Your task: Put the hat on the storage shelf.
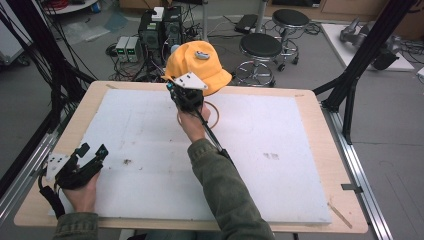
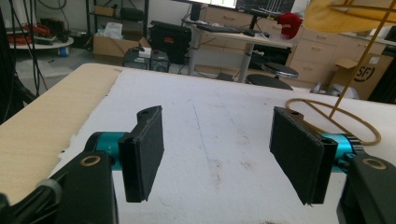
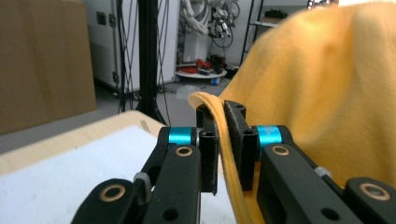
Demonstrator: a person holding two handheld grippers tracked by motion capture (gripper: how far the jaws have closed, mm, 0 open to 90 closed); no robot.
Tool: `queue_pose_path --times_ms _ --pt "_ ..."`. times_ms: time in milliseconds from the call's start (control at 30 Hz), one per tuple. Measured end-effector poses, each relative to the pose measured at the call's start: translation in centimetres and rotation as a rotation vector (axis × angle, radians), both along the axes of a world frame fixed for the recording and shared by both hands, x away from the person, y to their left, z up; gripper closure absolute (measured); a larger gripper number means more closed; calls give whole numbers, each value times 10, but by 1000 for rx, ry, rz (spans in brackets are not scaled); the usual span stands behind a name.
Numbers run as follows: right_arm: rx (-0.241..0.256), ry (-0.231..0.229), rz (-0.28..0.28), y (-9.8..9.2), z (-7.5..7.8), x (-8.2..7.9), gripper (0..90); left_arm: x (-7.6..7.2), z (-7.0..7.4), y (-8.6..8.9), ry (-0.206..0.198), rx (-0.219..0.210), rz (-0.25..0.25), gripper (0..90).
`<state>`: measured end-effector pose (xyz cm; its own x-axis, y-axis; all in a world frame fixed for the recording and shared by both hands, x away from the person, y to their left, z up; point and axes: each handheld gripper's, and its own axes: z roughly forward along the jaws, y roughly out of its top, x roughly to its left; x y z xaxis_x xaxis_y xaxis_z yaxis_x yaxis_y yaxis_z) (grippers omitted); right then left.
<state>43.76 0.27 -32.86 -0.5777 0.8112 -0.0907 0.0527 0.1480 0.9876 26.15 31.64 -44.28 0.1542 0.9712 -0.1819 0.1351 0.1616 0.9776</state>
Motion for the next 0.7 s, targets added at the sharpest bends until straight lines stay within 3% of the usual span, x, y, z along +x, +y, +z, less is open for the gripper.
queue_pose_path --times_ms 100,267,367,500,567,700 --pt "19 9 0 -3 -10 -3 836 0 0 -1 0 3 -4 353" --pt "71 21 7 -6 -8 -3 803 0 0 -1 2 5 -4 353" --pt "75 24 8 -7 -7 -3 774 0 0 0 2 3 -4 353" --pt "77 9 -1 -7 -6 -5 693 0 0 -1 1 3 -5 353" --pt "83 -6 5 -6 -4 -7 549 0 0 -1 1 3 -4 353" --pt "57 -30 -9 -6 0 -12 481 0 0 -1 2 2 -3 353"
